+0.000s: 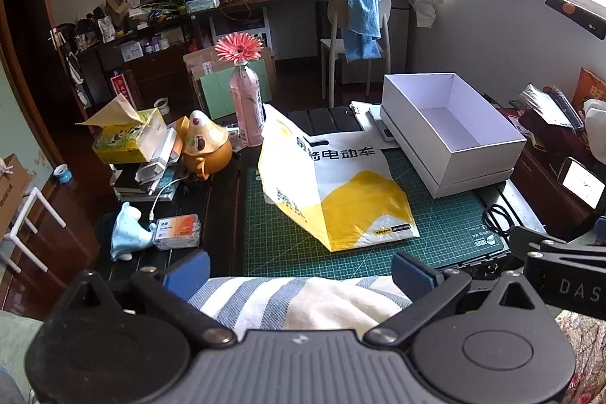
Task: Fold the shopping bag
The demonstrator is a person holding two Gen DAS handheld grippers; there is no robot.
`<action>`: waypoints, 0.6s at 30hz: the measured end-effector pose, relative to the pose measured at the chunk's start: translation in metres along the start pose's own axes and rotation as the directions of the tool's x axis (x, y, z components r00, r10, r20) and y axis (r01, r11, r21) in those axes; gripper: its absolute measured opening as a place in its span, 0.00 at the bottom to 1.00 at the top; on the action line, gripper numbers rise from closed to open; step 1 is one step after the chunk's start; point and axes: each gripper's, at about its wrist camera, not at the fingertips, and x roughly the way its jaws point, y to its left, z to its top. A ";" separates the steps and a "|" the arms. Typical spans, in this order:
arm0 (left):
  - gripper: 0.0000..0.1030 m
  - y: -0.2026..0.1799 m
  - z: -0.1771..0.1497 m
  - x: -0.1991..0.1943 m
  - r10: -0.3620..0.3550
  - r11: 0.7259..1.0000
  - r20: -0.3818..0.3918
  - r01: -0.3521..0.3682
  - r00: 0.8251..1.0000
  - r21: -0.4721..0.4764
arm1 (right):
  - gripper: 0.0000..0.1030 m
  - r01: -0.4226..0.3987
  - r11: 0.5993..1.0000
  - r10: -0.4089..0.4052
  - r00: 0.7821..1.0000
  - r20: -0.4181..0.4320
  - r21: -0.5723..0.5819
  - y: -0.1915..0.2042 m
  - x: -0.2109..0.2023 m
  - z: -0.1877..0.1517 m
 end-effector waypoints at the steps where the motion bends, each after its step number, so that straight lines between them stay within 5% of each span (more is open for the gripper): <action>1: 1.00 0.000 0.000 0.000 0.002 1.000 0.000 -0.002 1.000 -0.001 | 0.99 0.003 1.000 -0.003 1.000 0.000 0.004 -0.001 0.000 0.000; 18: 1.00 0.005 -0.002 -0.002 -0.035 0.999 0.046 0.036 0.998 -0.025 | 0.99 0.045 0.999 -0.044 0.997 0.063 -0.013 0.005 -0.002 -0.006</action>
